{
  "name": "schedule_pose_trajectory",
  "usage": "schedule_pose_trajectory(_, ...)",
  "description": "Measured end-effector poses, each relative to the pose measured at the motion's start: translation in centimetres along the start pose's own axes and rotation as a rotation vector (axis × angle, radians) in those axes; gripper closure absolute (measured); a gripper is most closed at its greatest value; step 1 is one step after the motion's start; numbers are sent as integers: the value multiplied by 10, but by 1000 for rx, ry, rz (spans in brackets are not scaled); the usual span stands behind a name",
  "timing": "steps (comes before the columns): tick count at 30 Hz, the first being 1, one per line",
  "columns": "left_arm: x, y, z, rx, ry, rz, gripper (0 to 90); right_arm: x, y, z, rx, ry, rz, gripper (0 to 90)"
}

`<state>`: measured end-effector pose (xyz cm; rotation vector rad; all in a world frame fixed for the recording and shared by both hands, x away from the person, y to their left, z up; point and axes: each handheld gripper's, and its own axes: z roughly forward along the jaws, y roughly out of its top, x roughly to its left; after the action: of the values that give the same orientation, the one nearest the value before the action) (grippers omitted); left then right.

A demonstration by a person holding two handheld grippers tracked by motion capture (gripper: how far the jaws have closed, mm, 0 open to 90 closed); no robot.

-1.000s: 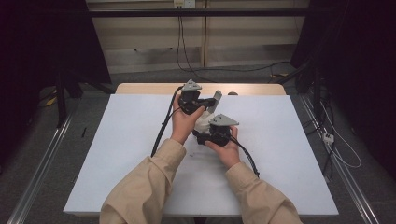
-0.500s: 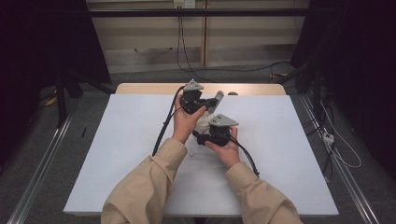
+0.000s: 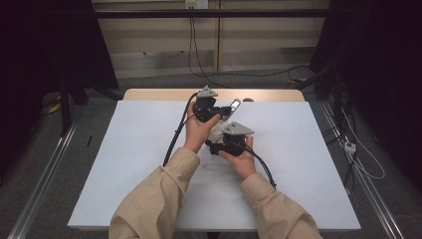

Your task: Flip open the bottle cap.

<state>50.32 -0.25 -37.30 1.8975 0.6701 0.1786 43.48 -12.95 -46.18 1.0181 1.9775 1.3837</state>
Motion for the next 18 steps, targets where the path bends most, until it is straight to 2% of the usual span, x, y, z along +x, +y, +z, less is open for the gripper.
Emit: schedule_pose_trajectory(18,2,-2,4,2,-2,-10,898,0,0,0,1,6,5,186)
